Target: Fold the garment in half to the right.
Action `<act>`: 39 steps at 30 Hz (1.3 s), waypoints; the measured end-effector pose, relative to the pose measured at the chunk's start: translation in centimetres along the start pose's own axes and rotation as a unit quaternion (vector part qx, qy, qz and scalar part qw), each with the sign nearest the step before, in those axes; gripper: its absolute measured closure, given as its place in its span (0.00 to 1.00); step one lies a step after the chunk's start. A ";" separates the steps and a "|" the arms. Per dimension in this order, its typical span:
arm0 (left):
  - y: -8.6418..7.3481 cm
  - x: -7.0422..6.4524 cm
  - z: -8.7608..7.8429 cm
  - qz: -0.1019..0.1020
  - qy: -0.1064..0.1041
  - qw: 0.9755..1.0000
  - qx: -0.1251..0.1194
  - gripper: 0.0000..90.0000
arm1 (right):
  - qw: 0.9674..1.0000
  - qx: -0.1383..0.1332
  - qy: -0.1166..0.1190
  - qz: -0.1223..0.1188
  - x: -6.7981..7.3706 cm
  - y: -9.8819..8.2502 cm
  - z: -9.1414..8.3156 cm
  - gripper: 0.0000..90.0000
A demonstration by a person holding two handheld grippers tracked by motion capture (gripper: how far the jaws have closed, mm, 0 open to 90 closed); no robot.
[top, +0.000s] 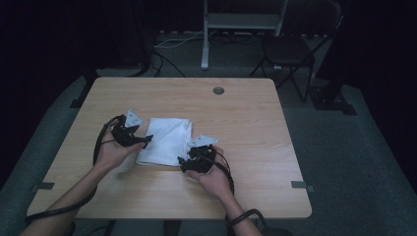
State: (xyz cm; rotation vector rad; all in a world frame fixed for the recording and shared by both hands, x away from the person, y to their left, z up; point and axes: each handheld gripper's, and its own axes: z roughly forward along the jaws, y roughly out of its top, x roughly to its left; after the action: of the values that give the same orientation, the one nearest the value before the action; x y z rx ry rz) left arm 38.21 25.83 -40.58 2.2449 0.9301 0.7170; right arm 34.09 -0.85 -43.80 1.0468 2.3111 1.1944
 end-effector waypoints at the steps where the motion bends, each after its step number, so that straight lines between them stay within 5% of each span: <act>1: -0.3 -0.2 -0.2 -0.002 -0.003 1.000 -0.003 0.33 | 1.000 0.000 0.000 0.000 0.0 0.0 0.0 0.30; 7: -2.0 -1.4 -1.1 0.001 -0.003 1.000 -0.012 0.33 | 1.000 0.005 -0.001 0.007 0.2 0.1 0.5 0.30; 39: -0.1 -0.4 3.0 -0.005 0.023 1.000 0.013 0.33 | 0.999 0.022 -0.028 0.026 -0.6 1.1 2.0 0.32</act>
State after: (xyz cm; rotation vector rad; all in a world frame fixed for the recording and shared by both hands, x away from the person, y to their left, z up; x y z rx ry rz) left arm 39.96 24.60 -42.76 2.2528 0.9772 0.7578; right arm 36.17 0.28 -44.11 1.1467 2.2905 1.1235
